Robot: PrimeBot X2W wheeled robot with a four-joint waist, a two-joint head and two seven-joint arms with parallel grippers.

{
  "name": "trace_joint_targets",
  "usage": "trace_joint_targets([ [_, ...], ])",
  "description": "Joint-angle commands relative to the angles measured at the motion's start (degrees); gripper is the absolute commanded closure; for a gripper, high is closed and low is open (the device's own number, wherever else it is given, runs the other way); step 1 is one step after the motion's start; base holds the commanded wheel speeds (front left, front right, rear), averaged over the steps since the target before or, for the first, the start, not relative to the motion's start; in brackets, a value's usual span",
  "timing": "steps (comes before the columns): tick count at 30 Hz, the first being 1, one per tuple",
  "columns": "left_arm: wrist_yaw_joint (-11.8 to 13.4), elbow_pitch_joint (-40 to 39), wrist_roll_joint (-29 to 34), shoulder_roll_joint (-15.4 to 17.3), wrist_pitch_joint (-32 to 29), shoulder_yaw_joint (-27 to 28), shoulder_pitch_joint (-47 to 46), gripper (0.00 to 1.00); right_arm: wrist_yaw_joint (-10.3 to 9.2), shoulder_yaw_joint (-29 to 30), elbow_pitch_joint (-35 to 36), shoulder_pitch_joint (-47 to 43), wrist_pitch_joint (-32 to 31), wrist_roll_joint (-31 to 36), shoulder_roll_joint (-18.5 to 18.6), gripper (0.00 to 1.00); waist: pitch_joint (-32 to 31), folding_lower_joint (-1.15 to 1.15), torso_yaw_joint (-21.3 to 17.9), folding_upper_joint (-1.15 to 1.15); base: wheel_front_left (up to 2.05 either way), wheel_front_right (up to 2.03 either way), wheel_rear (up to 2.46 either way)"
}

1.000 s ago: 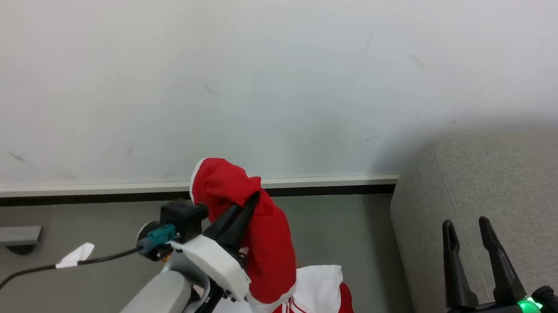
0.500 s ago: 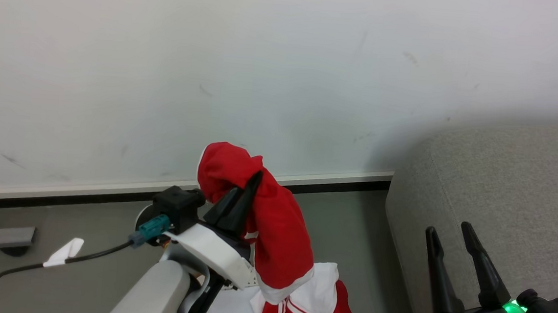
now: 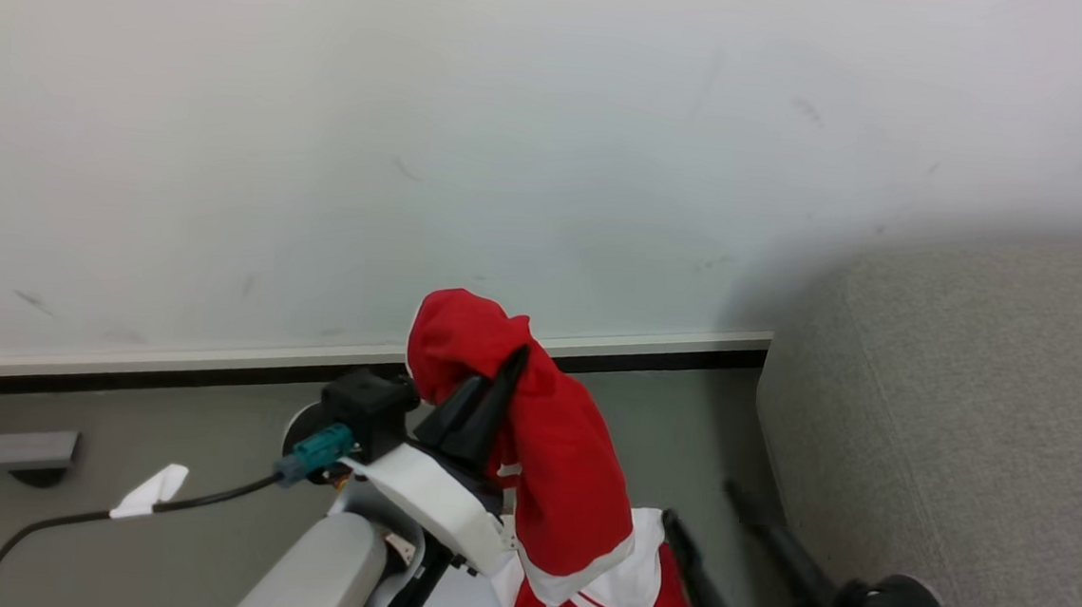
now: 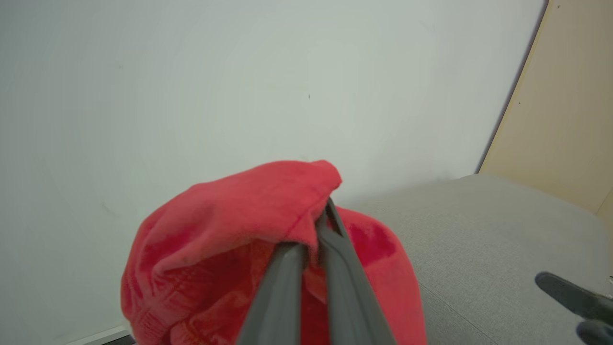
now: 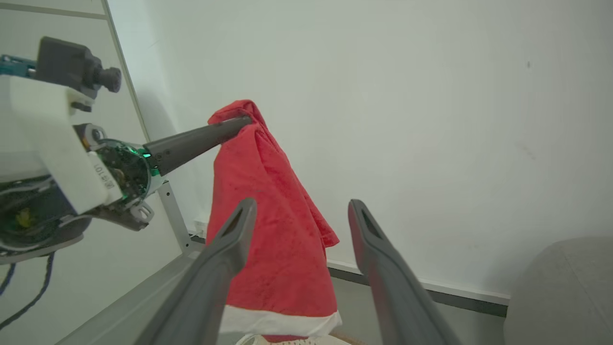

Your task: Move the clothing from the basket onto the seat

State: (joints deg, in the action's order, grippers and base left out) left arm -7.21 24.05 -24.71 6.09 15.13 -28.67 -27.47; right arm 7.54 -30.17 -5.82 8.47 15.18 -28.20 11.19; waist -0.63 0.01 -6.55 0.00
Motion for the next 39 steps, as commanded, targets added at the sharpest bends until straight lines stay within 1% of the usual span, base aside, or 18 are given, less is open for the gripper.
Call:
trace_joint_targets([
  [1, -0.2, 0.4, 0.3, -0.2, 0.0, -0.8, -0.3, 1.00, -0.10, -3.3, -2.4, 1.7, -0.1, -0.1, 0.9, 0.00, -0.1, -0.01, 0.5, 0.00, 0.00, 0.00, 0.00],
  [6, -0.2, 1.1, 0.0, -1.0, -0.2, -3.9, -0.8, 1.00, -0.11, -9.5, -8.1, 5.4, 0.0, -0.2, 0.9, 0.00, -0.2, -0.01, 2.2, 0.00, 0.00, 0.00, 0.00],
  [12, -0.2, 2.4, -1.0, -2.0, -0.2, -8.3, -1.0, 1.00, -0.11, -13.6, -14.4, 9.6, 0.0, -0.1, -0.9, 0.00, -0.2, -0.01, 4.5, 0.00, 0.00, 0.00, 0.00],
  [13, -0.2, 2.4, -1.0, -2.0, -0.2, -8.3, -1.0, 1.00, -0.11, -13.6, -14.4, 9.6, 0.0, -0.1, -0.9, 0.00, -0.2, -0.01, 4.5, 0.00, 0.00, 0.00, 0.00],
  [15, -0.2, 2.6, -1.3, -2.3, -0.2, -9.7, -1.0, 1.00, -0.11, -13.5, -16.8, 10.7, 0.0, 0.7, -1.8, 0.00, -0.2, -0.01, 5.3, 0.00, 0.00, 0.00, 0.00],
  [19, -0.2, 2.6, -2.5, -2.8, -0.1, -12.5, -1.3, 1.00, -0.10, -13.6, -23.0, 12.4, 0.0, 1.5, -3.4, 0.00, -0.3, -0.01, 6.9, 0.00, 0.00, 0.00, 0.00],
  [22, -0.2, 2.3, -3.5, -2.9, 0.0, -14.7, -1.6, 1.00, -0.10, -13.2, -26.8, 13.4, 0.0, 1.8, -3.9, 0.00, -0.3, -0.01, 8.1, 0.00, 0.00, 0.00, 0.00],
  [30, -0.2, 1.6, -5.8, -3.0, -0.2, -20.2, -2.0, 1.00, -0.10, -10.8, -31.1, 15.6, 0.0, 2.9, -4.2, 0.00, -0.5, -0.01, 11.0, 0.00, 0.00, 0.00, 0.00],
  [37, -0.2, 1.4, -7.8, -3.1, -0.3, -22.0, -2.8, 1.00, -0.11, -9.9, -34.3, 16.4, 0.0, 3.4, -4.5, 0.00, -0.6, -0.01, 12.6, 0.00, 0.00, 0.00, 0.00],
  [38, -0.2, 1.4, -8.0, -3.1, -0.2, -22.2, -2.9, 1.00, -0.11, -9.8, -34.3, 16.5, 0.0, 3.4, -4.5, 0.22, -0.6, -0.01, 12.8, 0.00, 0.00, 0.00, 0.00],
  [39, -0.2, 1.4, -8.3, -3.1, -0.2, -22.3, -2.9, 1.00, -0.11, -9.6, -34.2, 16.4, -0.1, 3.3, -4.5, 0.69, -0.6, -0.01, 12.9, 0.00, 0.00, 0.00, 0.00],
])
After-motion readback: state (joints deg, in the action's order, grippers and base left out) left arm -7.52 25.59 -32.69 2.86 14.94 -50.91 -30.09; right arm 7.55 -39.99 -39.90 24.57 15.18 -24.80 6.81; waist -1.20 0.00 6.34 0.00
